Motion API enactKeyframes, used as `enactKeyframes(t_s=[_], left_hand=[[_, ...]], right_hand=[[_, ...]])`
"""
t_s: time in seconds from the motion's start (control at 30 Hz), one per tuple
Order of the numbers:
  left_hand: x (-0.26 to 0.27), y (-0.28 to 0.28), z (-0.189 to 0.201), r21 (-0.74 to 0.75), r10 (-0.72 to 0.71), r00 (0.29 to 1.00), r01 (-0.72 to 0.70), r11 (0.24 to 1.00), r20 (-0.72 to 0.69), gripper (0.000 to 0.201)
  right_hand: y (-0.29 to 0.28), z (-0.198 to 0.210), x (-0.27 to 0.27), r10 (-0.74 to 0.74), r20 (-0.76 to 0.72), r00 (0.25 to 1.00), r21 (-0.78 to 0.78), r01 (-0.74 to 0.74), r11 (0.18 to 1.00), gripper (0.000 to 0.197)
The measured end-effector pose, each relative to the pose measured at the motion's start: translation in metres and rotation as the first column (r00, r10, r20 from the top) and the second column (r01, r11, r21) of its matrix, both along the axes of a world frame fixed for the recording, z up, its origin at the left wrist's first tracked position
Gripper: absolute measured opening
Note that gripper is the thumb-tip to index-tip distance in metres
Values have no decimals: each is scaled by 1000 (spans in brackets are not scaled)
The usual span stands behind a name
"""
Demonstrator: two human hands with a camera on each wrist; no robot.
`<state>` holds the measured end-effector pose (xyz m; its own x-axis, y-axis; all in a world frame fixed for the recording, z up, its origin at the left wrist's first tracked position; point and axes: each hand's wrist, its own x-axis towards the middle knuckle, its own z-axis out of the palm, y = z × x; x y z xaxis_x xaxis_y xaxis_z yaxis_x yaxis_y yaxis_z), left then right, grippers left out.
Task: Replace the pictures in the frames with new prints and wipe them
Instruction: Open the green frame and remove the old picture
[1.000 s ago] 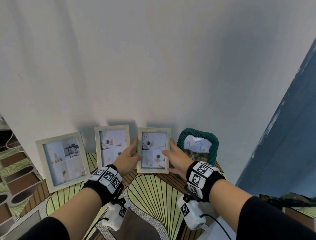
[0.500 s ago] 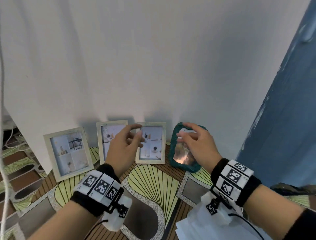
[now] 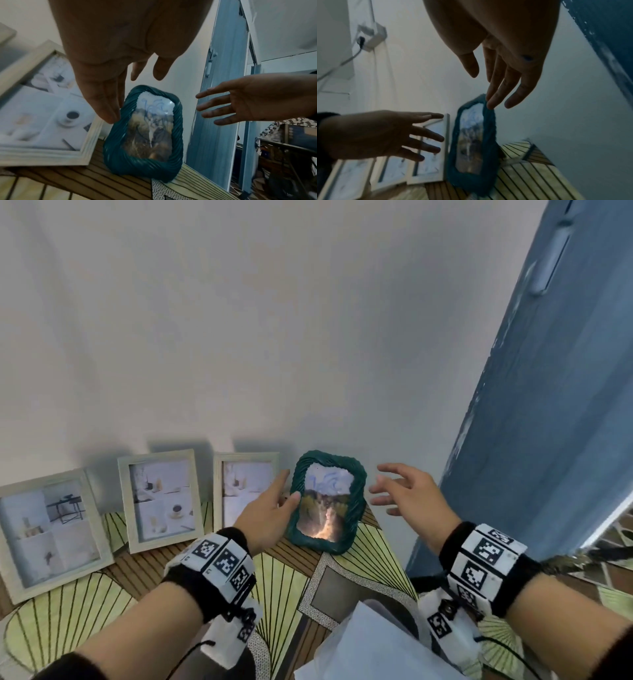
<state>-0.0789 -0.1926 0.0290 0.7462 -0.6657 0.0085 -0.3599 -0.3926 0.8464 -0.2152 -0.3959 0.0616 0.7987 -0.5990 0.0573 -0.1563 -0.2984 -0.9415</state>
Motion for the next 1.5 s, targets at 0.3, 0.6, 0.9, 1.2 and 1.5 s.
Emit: enactKeyframes(t_s=[0.3,0.6,0.9,1.2,1.5], left_hand=[[11,-41,-37,100,-5,998,12,995,-70,66],[19,-44,-55,-45,18,986,-26,999,-163,57],[16,-29,-29,-124,133,907,-198,972,-401,45],[-8,12,70,-414,114,977,-179,893,-178,39],[-80,122,101,-575,168,981,-85,814,93,42]], right_hand=[[-24,-51,20,225,-315,922,22,-230,973,64],[-8,-57,23,371,-186,910,223,-329,918,47],[-19,-55,21,334,-47,942,215,-317,924,48],[16,41,3,250,147,957,-78,-241,967,59],[101,72,-31,311,428,849,-82,-306,948,58]])
